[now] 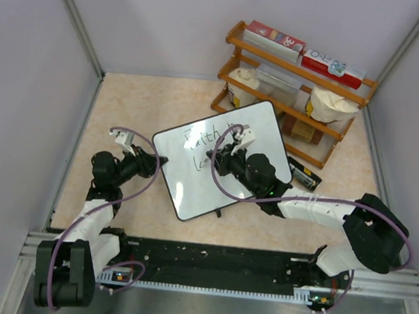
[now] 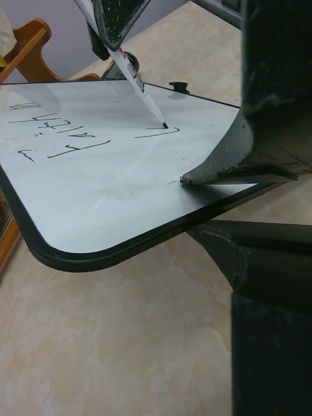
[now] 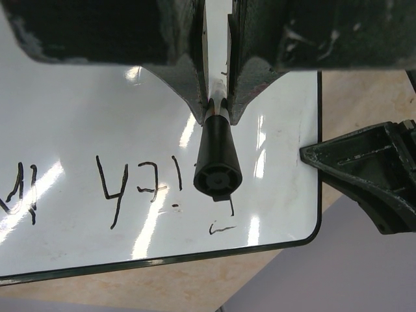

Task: Write a sentence on the whiteboard

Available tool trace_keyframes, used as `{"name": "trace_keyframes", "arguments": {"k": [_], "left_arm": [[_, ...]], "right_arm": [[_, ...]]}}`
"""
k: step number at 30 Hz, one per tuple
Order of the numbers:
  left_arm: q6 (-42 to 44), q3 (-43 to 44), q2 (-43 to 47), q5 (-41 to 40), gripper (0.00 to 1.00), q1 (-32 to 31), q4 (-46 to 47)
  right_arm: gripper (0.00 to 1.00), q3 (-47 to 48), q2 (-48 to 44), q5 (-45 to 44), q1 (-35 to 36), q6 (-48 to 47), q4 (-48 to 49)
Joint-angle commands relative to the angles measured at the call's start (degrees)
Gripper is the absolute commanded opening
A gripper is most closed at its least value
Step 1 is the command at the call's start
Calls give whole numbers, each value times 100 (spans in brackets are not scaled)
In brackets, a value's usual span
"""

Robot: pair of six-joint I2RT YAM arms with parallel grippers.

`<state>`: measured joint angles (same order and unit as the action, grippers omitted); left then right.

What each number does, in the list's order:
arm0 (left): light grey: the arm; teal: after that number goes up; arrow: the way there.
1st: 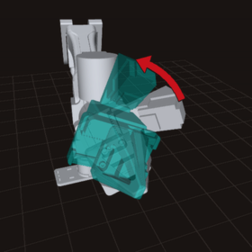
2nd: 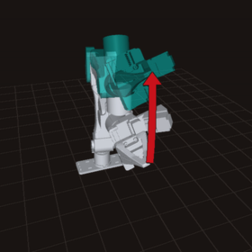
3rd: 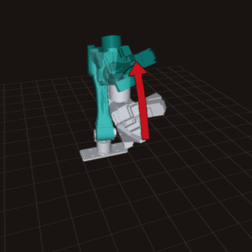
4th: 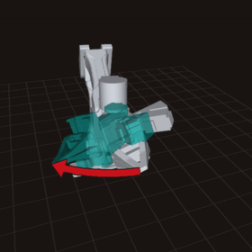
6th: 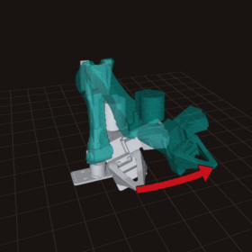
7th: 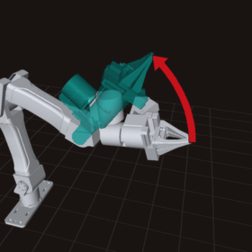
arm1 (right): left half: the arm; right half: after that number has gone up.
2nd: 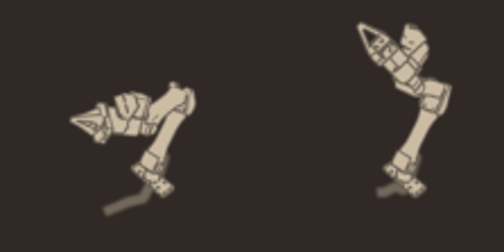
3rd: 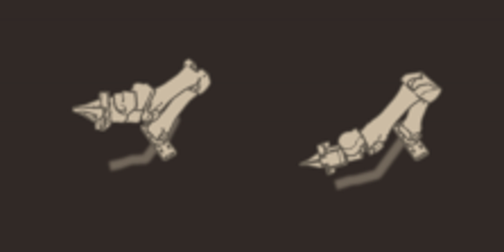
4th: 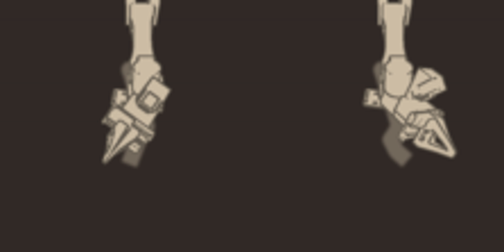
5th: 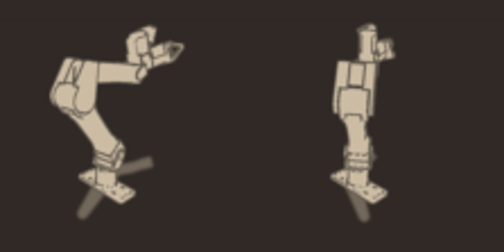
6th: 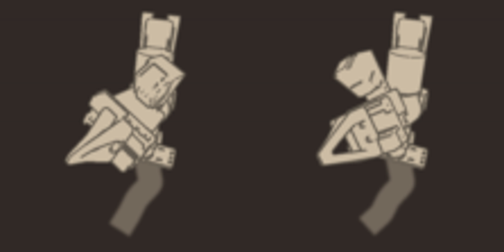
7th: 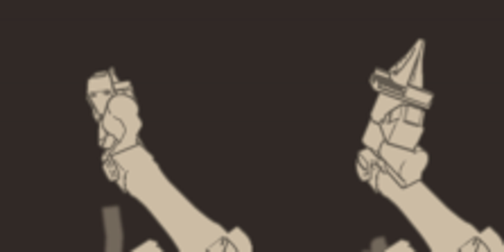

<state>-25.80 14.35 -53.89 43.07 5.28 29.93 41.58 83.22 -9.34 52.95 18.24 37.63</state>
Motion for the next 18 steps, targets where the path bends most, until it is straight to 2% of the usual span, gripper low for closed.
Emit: {"name": "trace_keyframes", "arguments": {"k": [1,18], "left_arm": [[444,-73,-52,-246,0,8,56],[444,-55,-87,-237,0,0,65]], "right_arm": [[0,-124,-113,-41,-65,-22,-106],[0,288,-447,3,-197,13,43]]}}
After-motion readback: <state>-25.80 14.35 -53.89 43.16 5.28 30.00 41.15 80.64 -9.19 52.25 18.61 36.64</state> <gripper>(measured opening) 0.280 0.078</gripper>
